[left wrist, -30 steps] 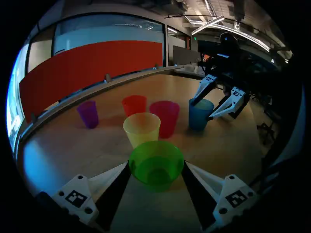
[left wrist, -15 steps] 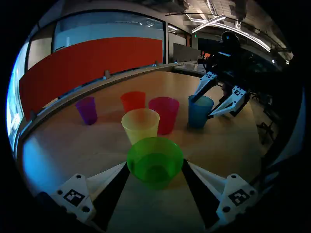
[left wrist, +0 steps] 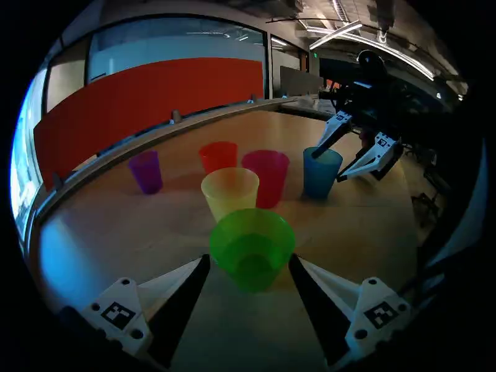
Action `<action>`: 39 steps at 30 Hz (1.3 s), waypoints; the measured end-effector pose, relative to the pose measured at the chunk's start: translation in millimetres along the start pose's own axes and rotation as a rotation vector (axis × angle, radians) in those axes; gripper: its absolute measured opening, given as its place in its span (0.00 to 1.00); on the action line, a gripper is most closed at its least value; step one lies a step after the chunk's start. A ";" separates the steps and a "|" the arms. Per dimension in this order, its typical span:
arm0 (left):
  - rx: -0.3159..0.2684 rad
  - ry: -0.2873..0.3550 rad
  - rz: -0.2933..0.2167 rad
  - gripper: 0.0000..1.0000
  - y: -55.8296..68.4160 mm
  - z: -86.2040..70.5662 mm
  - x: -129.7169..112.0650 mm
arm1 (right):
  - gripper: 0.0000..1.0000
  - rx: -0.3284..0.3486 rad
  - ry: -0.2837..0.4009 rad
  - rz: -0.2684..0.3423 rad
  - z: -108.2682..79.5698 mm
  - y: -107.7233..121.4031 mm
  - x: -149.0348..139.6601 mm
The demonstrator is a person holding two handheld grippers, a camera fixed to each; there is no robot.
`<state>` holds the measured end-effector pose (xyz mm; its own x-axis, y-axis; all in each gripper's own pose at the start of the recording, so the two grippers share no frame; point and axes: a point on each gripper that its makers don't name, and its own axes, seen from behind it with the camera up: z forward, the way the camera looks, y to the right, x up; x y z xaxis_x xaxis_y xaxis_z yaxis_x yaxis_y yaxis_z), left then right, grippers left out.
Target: Pour water
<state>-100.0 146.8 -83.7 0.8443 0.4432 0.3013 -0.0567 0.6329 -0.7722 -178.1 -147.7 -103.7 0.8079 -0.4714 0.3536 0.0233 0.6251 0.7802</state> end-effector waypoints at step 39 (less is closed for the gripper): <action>0.324 0.089 -0.136 0.94 -86.6 -64.9 -0.3 | 0.99 -0.418 0.148 0.179 -70.0 94.6 6.1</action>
<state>-60.8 50.6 -53.2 0.8982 0.2927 0.3281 -0.0944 0.8572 -0.5063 -129.8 -47.9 -63.9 0.8952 -0.2588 0.3629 0.0864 0.8995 0.4284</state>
